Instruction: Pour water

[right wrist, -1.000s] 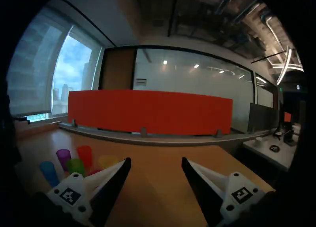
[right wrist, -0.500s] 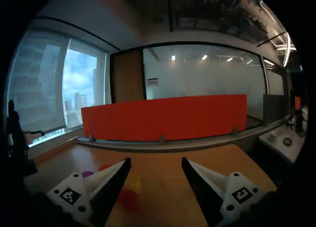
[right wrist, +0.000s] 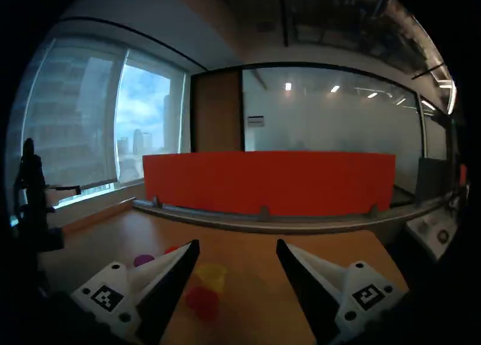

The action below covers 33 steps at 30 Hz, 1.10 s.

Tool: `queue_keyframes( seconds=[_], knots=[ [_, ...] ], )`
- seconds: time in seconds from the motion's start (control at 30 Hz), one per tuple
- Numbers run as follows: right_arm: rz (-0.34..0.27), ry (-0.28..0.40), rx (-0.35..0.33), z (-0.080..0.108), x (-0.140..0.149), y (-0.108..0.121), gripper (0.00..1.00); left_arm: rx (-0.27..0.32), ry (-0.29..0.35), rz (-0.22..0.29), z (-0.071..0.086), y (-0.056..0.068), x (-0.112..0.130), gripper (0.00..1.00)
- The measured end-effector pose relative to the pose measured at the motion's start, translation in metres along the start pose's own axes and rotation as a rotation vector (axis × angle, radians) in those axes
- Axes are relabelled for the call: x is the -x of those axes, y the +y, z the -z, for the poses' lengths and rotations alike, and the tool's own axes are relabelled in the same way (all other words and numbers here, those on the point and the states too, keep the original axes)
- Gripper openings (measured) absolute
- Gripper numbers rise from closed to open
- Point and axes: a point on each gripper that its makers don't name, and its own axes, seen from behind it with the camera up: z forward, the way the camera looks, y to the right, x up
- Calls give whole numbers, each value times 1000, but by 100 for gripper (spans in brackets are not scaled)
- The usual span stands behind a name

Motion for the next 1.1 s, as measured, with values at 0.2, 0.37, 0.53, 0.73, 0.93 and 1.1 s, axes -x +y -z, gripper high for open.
queue_keyframes(
  seconds=[0.2,0.37,0.53,0.73,0.93,1.1],
  knots=[
    [37,26,-162,0,-11,-31,99,97,-1,-12,0,17,-2,88],
    [34,45,-295,6,-23,-61,99,190,-4,-43,4,36,-5,88],
    [36,49,-362,10,-30,-77,99,268,-14,-62,9,55,-2,88],
    [67,22,-381,9,-27,-85,99,311,-52,-77,13,64,8,88],
    [86,-20,-402,9,-20,-90,99,349,-95,-70,16,68,20,88],
    [97,-77,-419,9,-7,-90,99,394,-132,-70,19,74,30,88]
  ],
)
